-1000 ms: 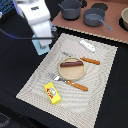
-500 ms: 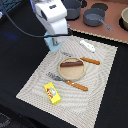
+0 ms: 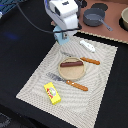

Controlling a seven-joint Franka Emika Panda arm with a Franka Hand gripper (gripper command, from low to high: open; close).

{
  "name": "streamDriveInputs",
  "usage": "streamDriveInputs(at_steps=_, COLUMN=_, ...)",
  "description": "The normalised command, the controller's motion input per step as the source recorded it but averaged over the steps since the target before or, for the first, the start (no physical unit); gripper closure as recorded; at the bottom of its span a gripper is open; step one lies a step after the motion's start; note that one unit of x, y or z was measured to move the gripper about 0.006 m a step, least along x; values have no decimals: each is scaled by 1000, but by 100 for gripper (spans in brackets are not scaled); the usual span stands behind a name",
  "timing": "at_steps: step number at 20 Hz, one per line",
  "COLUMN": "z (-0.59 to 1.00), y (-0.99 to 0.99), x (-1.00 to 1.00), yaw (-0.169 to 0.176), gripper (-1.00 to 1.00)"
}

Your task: Interact with the objects in diverse but meaningful ways.

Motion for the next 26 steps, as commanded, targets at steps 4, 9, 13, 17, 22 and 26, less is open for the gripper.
streamDriveInputs(at_steps=4, z=-296, y=282, x=443, yaw=0, gripper=100)
streamDriveInputs(at_steps=9, z=-336, y=-32, x=267, yaw=0, gripper=100)
streamDriveInputs(at_steps=13, z=-265, y=106, x=39, yaw=0, gripper=-100)
streamDriveInputs(at_steps=17, z=-95, y=244, x=112, yaw=0, gripper=-100)
streamDriveInputs(at_steps=22, z=285, y=365, x=362, yaw=-46, gripper=-100)
streamDriveInputs(at_steps=26, z=737, y=290, x=339, yaw=-160, gripper=-100)
